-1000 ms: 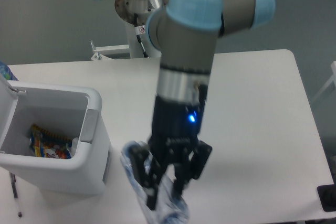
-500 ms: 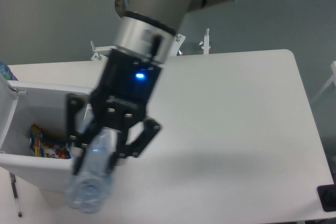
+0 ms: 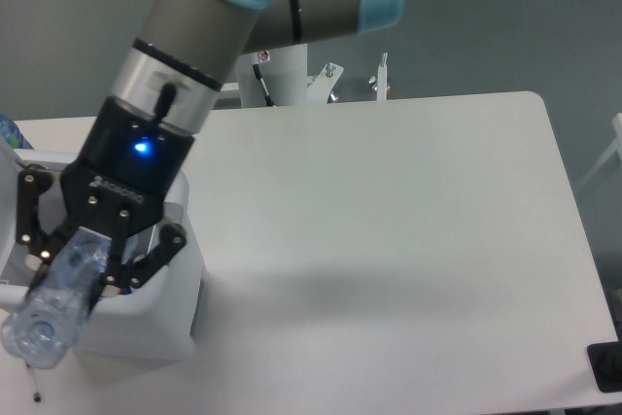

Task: Place the trash in the trash can
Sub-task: 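Lower the bottle into the bin and open the gripper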

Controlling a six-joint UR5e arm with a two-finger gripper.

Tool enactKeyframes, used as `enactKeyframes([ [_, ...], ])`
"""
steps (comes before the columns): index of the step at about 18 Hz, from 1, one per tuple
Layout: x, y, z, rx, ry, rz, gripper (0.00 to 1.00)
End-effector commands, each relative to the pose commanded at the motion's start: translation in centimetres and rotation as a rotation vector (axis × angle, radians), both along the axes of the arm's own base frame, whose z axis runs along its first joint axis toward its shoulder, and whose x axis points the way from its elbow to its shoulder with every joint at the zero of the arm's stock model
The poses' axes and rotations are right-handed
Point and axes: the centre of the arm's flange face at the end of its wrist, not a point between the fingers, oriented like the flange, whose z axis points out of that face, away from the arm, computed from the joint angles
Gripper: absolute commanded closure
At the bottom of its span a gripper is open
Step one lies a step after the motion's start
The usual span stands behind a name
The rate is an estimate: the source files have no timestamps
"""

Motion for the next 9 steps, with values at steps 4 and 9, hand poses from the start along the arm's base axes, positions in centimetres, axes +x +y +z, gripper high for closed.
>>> enactKeyframes([
  [4,0.28,-0.05,-0.75,-0.006,0.020,-0.021,0.29],
  [9,0.25,-0.19,-0.79,-0.005,0.029,-0.026,0.00],
])
